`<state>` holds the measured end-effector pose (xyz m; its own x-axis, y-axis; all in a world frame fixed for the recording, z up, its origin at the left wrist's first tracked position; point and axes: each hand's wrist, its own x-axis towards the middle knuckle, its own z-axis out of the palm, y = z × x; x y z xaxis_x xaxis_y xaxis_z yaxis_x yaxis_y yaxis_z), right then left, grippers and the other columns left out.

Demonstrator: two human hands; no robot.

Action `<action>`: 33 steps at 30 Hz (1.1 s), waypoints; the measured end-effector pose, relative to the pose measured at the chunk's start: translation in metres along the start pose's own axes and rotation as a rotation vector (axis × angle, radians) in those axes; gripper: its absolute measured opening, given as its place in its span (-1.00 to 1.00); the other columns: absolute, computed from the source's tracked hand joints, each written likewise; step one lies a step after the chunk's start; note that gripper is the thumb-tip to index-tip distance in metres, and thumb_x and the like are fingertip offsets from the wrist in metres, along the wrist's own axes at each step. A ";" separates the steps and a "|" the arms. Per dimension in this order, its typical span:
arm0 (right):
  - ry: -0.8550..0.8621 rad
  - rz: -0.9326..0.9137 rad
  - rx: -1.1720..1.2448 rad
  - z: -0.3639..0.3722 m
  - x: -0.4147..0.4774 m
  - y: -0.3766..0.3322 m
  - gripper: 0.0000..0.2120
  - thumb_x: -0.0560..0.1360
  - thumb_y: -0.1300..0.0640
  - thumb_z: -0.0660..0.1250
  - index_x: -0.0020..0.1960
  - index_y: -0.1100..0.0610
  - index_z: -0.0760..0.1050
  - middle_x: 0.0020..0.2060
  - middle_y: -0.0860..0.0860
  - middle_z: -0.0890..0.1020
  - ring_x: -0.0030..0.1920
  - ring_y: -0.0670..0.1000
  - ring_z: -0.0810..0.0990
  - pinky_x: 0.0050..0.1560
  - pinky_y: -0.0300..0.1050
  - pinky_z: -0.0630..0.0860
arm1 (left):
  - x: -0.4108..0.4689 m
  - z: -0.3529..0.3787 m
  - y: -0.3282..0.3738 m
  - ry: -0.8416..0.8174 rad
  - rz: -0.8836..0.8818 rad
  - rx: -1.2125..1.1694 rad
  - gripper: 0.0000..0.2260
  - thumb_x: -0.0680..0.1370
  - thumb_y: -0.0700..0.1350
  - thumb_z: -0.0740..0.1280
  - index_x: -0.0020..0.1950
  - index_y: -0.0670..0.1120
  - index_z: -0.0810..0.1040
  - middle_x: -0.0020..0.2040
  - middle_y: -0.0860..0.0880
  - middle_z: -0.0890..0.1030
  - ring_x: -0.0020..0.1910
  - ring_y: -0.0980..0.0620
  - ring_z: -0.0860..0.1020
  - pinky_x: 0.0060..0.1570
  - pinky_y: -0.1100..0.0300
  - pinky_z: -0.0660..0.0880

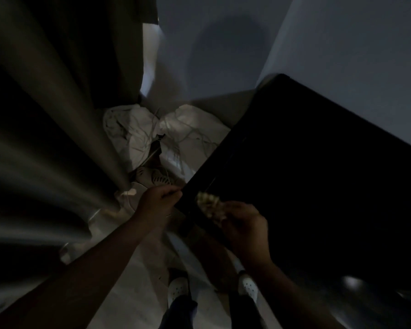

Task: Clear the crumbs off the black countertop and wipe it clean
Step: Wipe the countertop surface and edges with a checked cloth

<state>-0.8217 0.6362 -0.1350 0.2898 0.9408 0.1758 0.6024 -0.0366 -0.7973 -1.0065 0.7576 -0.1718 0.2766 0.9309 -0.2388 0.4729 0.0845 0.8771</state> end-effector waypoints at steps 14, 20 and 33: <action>0.285 0.466 0.109 -0.094 0.141 0.051 -0.91 0.42 -0.08 0.44 -0.13 -0.08 0.64 -0.30 -0.06 0.68 -0.28 -0.04 0.66 -0.21 0.10 0.62 | 0.054 0.014 0.063 -0.050 -0.072 0.048 -0.86 0.53 -0.20 0.33 0.05 -0.06 0.61 -0.03 -0.03 0.64 0.01 -0.02 0.59 0.06 0.12 0.50; 0.373 0.429 0.016 -0.122 0.250 0.110 -0.67 0.37 -0.33 0.37 -0.13 -0.09 0.64 -0.40 -0.08 0.66 -0.38 -0.12 0.62 -0.31 -0.01 0.60 | 0.133 0.062 0.101 -0.040 -0.045 0.006 -0.82 0.51 -0.25 0.33 -0.06 0.05 0.53 -0.10 0.03 0.60 -0.03 -0.03 0.58 0.06 0.07 0.51; 0.376 0.262 -0.293 -0.125 0.416 0.201 -0.78 0.48 -0.02 0.31 -0.17 0.12 0.61 -0.31 0.08 0.63 -0.27 0.05 0.62 -0.31 -0.19 0.35 | 0.263 0.138 0.115 0.000 0.021 0.058 -0.73 0.50 0.02 0.37 0.14 -0.05 0.55 0.10 0.00 0.56 -0.01 0.06 0.57 0.07 0.07 0.52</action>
<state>-0.4873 0.9784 -0.1497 0.6719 0.7039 0.2303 0.6409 -0.3967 -0.6572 -0.7640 0.9630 -0.1907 0.2870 0.9320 -0.2212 0.5145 0.0448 0.8563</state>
